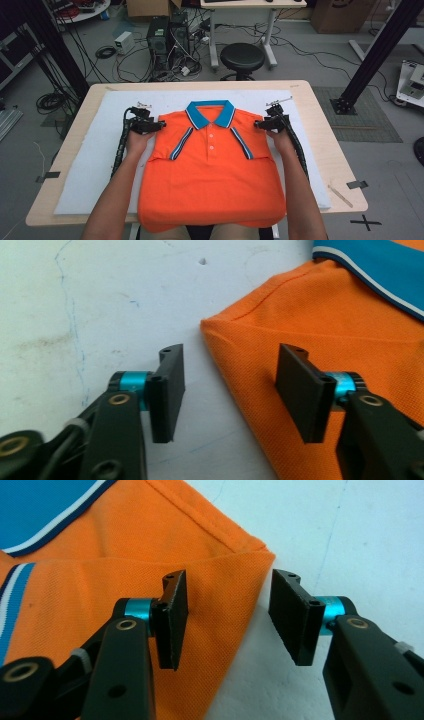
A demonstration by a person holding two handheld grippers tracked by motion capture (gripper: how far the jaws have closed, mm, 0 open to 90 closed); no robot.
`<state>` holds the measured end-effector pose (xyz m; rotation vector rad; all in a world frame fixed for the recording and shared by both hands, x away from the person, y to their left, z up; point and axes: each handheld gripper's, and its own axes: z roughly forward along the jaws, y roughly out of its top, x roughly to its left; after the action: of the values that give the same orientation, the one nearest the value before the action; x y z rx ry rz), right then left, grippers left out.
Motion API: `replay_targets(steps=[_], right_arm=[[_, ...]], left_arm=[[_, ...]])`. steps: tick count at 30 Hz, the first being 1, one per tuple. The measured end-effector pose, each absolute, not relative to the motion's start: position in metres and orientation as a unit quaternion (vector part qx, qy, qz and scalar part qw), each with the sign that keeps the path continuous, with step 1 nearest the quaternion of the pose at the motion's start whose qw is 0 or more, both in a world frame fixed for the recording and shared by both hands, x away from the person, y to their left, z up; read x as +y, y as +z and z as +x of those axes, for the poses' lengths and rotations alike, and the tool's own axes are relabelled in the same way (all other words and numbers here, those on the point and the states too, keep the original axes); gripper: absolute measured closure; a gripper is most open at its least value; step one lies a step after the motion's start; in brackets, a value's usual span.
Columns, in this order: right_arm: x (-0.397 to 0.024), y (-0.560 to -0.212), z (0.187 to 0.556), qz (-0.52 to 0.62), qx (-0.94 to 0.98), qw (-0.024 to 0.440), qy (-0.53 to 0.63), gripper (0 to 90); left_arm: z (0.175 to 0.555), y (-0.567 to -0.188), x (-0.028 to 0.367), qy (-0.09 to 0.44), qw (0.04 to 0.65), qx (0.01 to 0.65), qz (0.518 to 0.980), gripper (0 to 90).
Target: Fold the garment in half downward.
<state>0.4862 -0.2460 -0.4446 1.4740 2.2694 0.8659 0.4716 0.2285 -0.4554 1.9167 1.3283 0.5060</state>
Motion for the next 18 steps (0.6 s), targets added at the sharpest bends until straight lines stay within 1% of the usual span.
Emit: replay_targets(steps=[1, 2, 3, 4, 5, 6, 8, 10, 13, 18], right_arm=[[-0.245, -0.445, 0.486, 0.514, 0.789, 0.152, 0.302, 52.1], [-0.245, -0.445, 0.486, 0.512, 0.789, 0.152, 0.303, 55.7], [-0.245, -0.445, 0.486, 0.507, 0.793, 0.147, 0.306, 64.0], [-0.245, -0.445, 0.486, 0.503, 0.794, 0.14, 0.311, 68.4], [-0.243, -0.444, 0.485, 0.502, 0.796, 0.142, 0.308, 70.4], [-0.242, -0.444, 0.485, 0.498, 0.798, 0.143, 0.308, 77.2], [-0.238, -0.443, 0.484, 0.491, 0.801, 0.153, 0.305, 82.9], [-0.238, -0.442, 0.483, 0.493, 0.799, 0.159, 0.305, 85.7], [-0.242, -0.437, 0.48, 0.5, 0.791, 0.164, 0.313, 86.1], [-0.251, -0.422, 0.473, 0.493, 0.784, 0.173, 0.335, 86.2]], left_arm=[[0.471, -0.455, 0.227, 0.195, 0.37, 0.513, 0.75, 53.2], [0.471, -0.455, 0.225, 0.193, 0.372, 0.508, 0.753, 59.0], [0.471, -0.455, 0.224, 0.192, 0.373, 0.505, 0.754, 65.1], [0.47, -0.455, 0.222, 0.189, 0.376, 0.504, 0.755, 70.8], [0.47, -0.455, 0.22, 0.188, 0.377, 0.503, 0.754, 75.4], [0.47, -0.455, 0.219, 0.188, 0.379, 0.504, 0.753, 80.4], [0.47, -0.455, 0.219, 0.187, 0.379, 0.507, 0.752, 83.2], [0.469, -0.453, 0.22, 0.188, 0.382, 0.513, 0.746, 84.1], [0.466, -0.447, 0.225, 0.19, 0.416, 0.52, 0.721, 84.3], [0.456, -0.436, 0.231, 0.192, 0.448, 0.515, 0.705, 84.3]])
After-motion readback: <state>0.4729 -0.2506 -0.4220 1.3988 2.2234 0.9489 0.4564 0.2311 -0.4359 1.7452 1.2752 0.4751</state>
